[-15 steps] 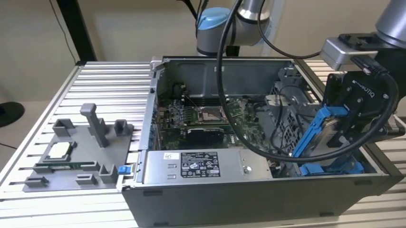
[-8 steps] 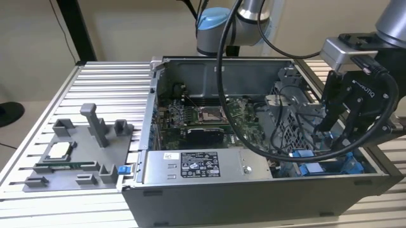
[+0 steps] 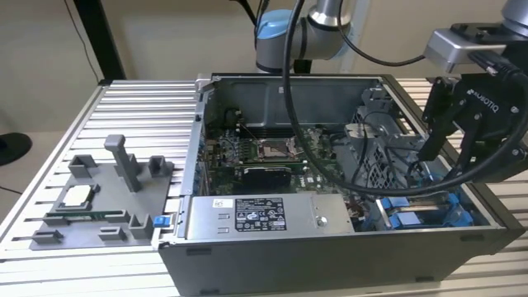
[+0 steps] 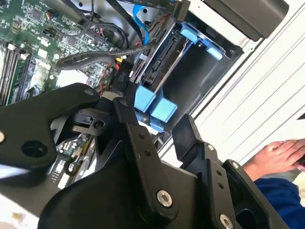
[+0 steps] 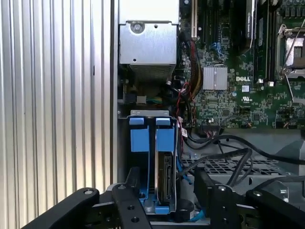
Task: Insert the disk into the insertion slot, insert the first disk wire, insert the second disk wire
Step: 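Insert the disk into the insertion slot, then insert the first disk wire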
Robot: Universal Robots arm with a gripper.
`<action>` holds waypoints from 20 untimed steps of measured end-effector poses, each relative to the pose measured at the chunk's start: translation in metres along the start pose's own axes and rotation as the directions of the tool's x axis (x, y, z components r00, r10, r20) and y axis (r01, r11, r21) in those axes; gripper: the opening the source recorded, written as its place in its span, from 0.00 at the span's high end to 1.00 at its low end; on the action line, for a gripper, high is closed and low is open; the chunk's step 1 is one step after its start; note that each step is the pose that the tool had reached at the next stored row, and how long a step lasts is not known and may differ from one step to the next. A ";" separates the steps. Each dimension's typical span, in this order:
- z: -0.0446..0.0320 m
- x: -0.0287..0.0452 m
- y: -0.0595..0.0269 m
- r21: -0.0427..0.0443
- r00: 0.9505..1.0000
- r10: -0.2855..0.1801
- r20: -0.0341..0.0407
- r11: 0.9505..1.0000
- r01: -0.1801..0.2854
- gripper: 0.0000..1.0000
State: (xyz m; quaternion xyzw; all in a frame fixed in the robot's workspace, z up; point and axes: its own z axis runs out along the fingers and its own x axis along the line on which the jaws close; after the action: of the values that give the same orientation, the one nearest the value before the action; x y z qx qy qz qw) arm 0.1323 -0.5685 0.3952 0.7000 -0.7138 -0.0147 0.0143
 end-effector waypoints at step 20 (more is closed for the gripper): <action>0.0001 -0.0129 0.0002 0.036 1.000 0.000 0.020 0.999 0.000 0.00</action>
State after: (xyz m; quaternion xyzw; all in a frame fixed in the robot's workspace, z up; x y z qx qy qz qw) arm 0.1324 -0.5556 0.3951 0.7000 -0.7141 -0.0087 -0.0053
